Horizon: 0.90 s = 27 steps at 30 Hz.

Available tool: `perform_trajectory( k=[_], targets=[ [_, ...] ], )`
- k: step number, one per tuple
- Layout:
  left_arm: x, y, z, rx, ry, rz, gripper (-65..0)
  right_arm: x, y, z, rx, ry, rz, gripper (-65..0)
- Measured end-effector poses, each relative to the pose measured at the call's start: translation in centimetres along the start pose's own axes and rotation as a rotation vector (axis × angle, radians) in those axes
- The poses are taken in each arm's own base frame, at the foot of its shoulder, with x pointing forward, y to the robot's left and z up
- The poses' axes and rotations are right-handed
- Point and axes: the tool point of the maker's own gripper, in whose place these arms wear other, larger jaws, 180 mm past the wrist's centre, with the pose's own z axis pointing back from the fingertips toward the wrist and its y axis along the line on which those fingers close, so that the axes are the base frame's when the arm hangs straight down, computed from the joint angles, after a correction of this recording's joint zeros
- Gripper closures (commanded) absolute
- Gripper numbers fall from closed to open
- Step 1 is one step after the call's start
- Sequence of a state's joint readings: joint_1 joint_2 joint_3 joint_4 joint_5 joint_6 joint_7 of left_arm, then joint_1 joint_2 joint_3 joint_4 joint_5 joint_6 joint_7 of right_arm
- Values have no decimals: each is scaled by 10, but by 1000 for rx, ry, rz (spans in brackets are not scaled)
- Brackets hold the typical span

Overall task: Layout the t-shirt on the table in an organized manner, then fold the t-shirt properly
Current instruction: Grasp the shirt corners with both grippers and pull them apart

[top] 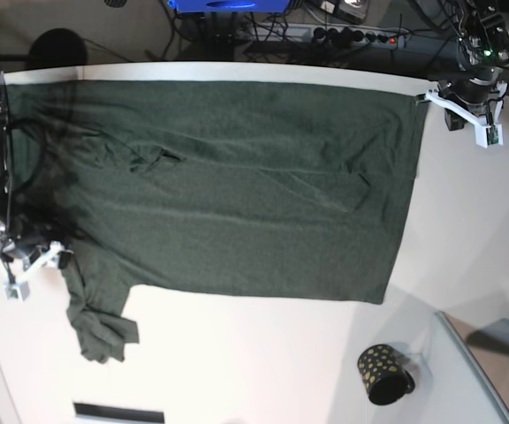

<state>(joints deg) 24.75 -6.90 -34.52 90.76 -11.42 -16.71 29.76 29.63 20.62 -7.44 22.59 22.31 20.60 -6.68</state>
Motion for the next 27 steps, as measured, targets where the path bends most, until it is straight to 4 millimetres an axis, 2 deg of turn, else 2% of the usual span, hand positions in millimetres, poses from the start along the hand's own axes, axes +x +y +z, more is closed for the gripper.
perform_trajectory(
  k=[2, 6, 9, 12, 13, 18, 20, 23, 27],
  targets=[
    [4, 5, 0, 12, -16, 10, 0, 4, 5, -2, 8, -12, 6, -356],
    [2, 7, 2, 18, -12, 14, 0, -8, 13, -4, 20, 16, 4, -356],
    [3, 8, 1, 18, -14, 15, 0, -19, 9, -5, 12, 36, -11, -356],
    [4, 7, 1, 14, -16, 13, 0, -21, 6, -5, 5, 38, -17, -348],
    [4, 7, 1, 15, -16, 13, 0, -21, 8, -5, 7, 38, -17, -326],
    [4, 7, 1, 15, -15, 13, 0, -22, 14, -7, 18, 40, -21, -81],
    [4, 7, 1, 15, -16, 13, 0, -22, 13, -7, 17, 42, -22, -17],
    [4, 7, 1, 15, -15, 13, 0, -22, 13, -7, 16, 40, -21, -3],
    [3, 7, 1, 14, -15, 14, 0, -5, 16, -5, 26, 2, 4, -3]
  ],
)
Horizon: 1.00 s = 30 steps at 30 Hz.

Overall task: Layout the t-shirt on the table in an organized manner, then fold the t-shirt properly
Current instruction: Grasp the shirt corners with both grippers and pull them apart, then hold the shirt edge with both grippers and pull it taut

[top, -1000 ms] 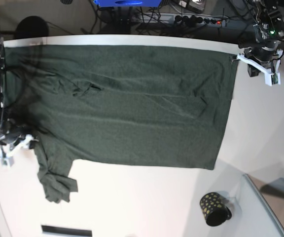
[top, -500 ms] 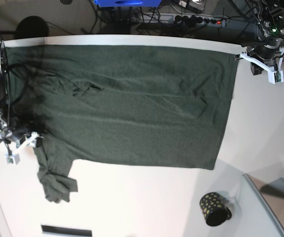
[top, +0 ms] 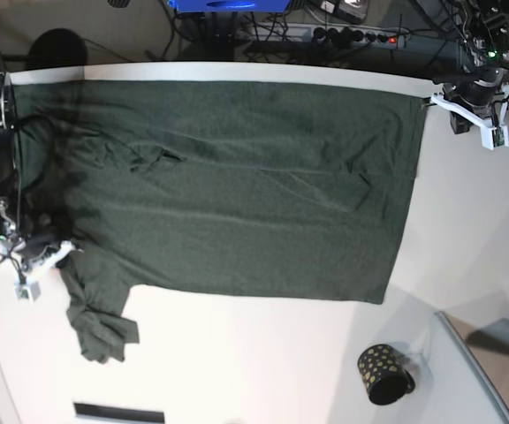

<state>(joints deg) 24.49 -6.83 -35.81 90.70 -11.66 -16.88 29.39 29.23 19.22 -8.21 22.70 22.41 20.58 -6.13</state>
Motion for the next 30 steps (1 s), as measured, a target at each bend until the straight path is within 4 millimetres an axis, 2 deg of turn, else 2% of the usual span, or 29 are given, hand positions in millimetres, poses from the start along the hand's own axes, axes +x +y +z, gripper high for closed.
perform_trajectory(
  k=[3, 8, 13, 16, 17, 22, 24, 27, 30],
  targets=[
    [0, 0, 0, 0, 0, -1, 0, 12, -7, 3, -11, -23, 8, -3],
    [0, 0, 0, 0, 0, -1, 0, 14, -19, 7, -31, -21, 14, -2],
    [1, 0, -1, 0, -1, 0, 0, 41, -11, 10, -13, -83, 43, -2],
    [2, -1, -1, -1, -3, 1, 0, 46, -11, 11, -13, -97, 50, -11],
    [2, -1, -1, -1, -3, 1, 0, 45, -12, 11, -14, -92, 50, -33],
    [2, -1, -1, -2, -3, 0, 0, 39, -12, 11, -15, -76, 54, -270],
    [3, -3, -2, -6, -4, 0, 0, 39, -12, 11, -15, -76, 54, -323],
    [1, -10, -2, -15, -4, 13, 0, 31, -14, 13, -18, -64, 59, -314],
    [2, -22, 0, -38, -7, 13, 0, 19, -19, 24, -18, -68, 105, -248]
  ],
)
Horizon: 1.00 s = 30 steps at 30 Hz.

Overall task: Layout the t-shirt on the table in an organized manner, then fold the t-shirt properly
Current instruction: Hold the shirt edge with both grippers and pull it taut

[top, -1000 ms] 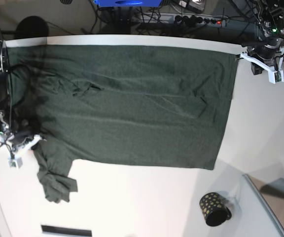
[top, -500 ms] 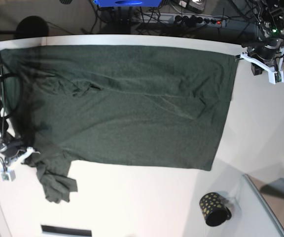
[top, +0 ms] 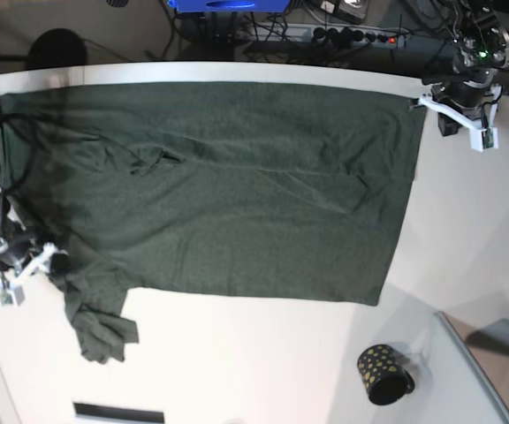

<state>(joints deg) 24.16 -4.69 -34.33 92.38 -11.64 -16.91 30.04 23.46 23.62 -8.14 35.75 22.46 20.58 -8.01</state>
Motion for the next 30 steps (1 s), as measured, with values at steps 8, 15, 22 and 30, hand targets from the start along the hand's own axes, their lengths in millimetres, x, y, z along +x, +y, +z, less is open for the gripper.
perform_trajectory(
  k=[8, 15, 22, 30],
  targets=[
    [24, -13, -12, -12, -68, 45, 0, -86, -21, 64, -68, 167, -94, -5],
    [5, -26, -48, -39, 10, 138, 0, -117, -2, 83, -55, 183, -140, -14],
    [-21, -21, -48, -37, 61, 146, 0, -139, 1, 88, -55, 221, -152, -14],
    [-43, 0, -31, -11, 85, 126, 0, -157, 2, 98, -53, 218, -168, -14]
  ],
)
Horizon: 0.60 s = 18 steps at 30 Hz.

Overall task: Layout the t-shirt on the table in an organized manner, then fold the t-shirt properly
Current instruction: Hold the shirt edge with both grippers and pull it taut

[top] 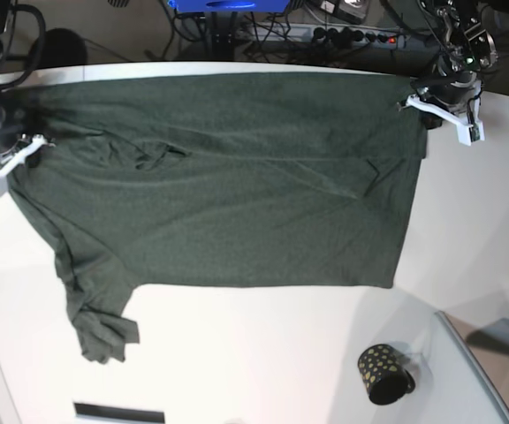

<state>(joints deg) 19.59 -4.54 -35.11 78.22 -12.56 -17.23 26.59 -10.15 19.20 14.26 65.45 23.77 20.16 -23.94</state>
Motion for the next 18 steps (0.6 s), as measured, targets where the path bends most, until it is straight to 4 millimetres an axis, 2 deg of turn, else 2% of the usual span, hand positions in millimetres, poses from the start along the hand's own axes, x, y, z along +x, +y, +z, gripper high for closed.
perform_trajectory(
  k=[6, 9, 14, 18],
  targets=[
    [-1, 7, 8, 20, 25, -34, 0, -15, 4, 13, 6, 28, 46, -14],
    [5, 7, 14, 29, 12, -55, 0, -21, 6, 19, 4, 44, 69, -14],
    [40, -5, 20, 16, -80, -76, 0, 1, 13, 23, 9, -2, 102, -23],
    [61, -10, 32, 14, -139, -112, 0, 29, 23, 32, 23, -80, 143, -26]
  ],
)
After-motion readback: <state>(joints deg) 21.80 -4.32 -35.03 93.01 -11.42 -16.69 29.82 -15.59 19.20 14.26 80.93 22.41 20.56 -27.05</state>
